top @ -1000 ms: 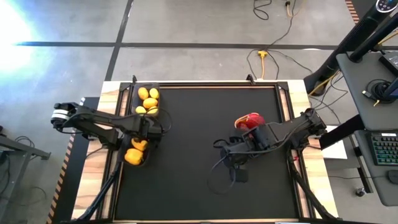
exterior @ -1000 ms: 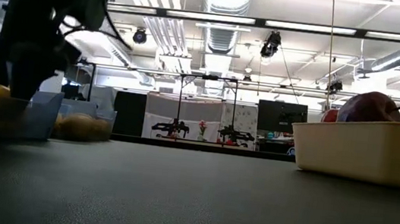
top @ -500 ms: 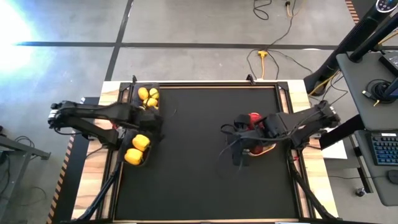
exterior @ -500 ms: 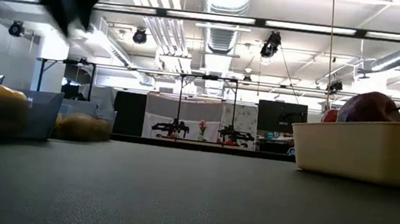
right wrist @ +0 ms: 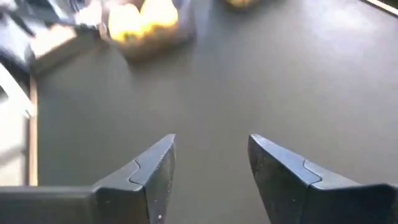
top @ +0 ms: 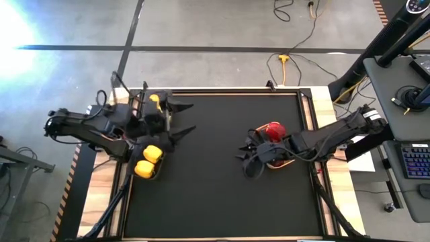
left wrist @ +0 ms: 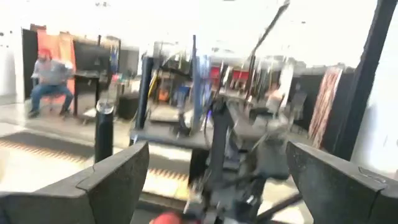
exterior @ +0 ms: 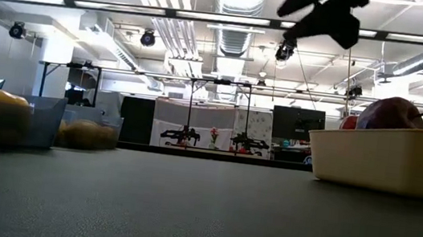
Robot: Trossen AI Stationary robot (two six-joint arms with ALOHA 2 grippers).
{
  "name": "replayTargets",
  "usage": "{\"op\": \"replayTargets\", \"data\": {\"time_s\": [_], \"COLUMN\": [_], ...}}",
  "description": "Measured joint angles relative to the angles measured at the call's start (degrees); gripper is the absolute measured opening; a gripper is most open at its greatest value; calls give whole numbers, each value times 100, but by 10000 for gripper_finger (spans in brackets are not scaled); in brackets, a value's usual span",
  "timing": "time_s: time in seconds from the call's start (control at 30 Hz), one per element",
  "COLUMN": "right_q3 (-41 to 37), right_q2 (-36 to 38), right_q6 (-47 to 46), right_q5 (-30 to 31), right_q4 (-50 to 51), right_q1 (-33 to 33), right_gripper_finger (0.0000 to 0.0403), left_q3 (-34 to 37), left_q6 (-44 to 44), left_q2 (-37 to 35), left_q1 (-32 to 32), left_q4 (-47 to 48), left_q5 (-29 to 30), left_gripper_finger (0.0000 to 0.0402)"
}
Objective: Sort produce into baskets
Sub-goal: Return to Home Position
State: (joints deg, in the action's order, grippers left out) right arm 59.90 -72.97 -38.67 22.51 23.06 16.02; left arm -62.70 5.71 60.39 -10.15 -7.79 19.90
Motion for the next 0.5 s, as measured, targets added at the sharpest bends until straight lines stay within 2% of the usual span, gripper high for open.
{"op": "replayTargets", "data": {"time_s": [0.1, 0.23, 0.37, 0.5], "right_q3": [-62, -155, -666, -1514], "right_q2": [2, 255, 1090, 2365], "right_q6": [-60, 823, 1715, 2261], "right_q5": [4, -20, -343, -544], "right_q4": [-641, -1513, -1527, -1498], "right_q1": [-132, -354, -544, -704], "right_gripper_finger": [184, 183, 184, 182], "left_q3": [-95, -16, 333, 883], "left_q6": [-156, -197, -284, -294], "left_q2": [-70, -242, -570, -1028], "left_q1": [45, 168, 156, 159], "left_q4": [111, 942, 946, 977], "left_q5": [-126, -116, -187, -613], "left_gripper_finger": [359, 359, 359, 359]}}
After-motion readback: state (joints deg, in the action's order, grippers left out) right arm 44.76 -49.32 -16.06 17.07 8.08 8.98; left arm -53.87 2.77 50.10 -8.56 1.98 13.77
